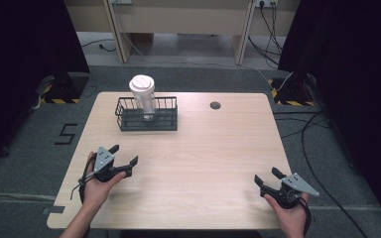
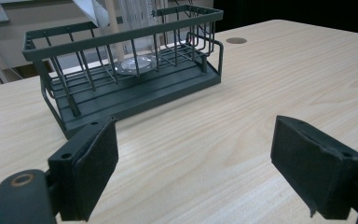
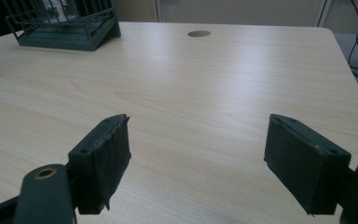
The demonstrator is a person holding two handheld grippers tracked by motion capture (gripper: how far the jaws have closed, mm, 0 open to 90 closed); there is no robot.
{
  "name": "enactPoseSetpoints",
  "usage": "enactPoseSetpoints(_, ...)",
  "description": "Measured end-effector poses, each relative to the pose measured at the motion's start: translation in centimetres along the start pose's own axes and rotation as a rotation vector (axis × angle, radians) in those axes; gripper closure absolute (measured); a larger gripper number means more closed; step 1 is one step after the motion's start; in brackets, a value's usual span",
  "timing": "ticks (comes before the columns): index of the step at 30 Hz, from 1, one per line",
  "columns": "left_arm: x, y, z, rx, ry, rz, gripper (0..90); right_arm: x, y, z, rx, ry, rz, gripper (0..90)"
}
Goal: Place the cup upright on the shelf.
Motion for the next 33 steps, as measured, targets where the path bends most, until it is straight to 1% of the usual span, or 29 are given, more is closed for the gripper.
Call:
enactPoseSetpoints(7, -0.7, 0.0, 0.6, -0.005, -0.008, -0.001, 14.5, 0.0, 0.0, 0.0, 0.000, 0.001, 0.001, 22.9)
enactPoseSetpoints(13, -1.3, 0.2, 1.1, -0.003, -0.016, 0.003, 14.5, 0.0, 0.0, 0.0, -0.002, 0.001, 0.003, 22.9)
enactPoseSetpoints(20, -2.0, 0.4, 2.2, -0.020, -0.027, 0.002, 14.5, 0.0, 0.0, 0.0, 0.000, 0.001, 0.003, 22.9)
enactPoseSetpoints(24, -2.3, 0.4, 2.7, -0.033, -0.024, -0.002, 14.5, 0.0, 0.0, 0.0, 0.000, 0.000, 0.002, 22.9)
enactPoseSetpoints(29, -2.6, 0.2, 3.1, -0.022, -0.016, -0.025, 14.5, 0.0, 0.0, 0.0, 0.000, 0.001, 0.001, 22.9)
enactPoseSetpoints(33, -2.6, 0.4, 3.2, -0.030, -0.008, -0.014, 14.6, 0.0, 0.0, 0.0, -0.011, 0.000, 0.000, 23.0)
Point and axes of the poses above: each handheld gripper's, and its own axes: x roughly forward along the jaws, z roughly out of its underside, y roughly to its right, the point moved 9 cm from there along x, roughly forward along the jaws, and after that the axes turned 9 degrees about z, right-handed, at the moved point
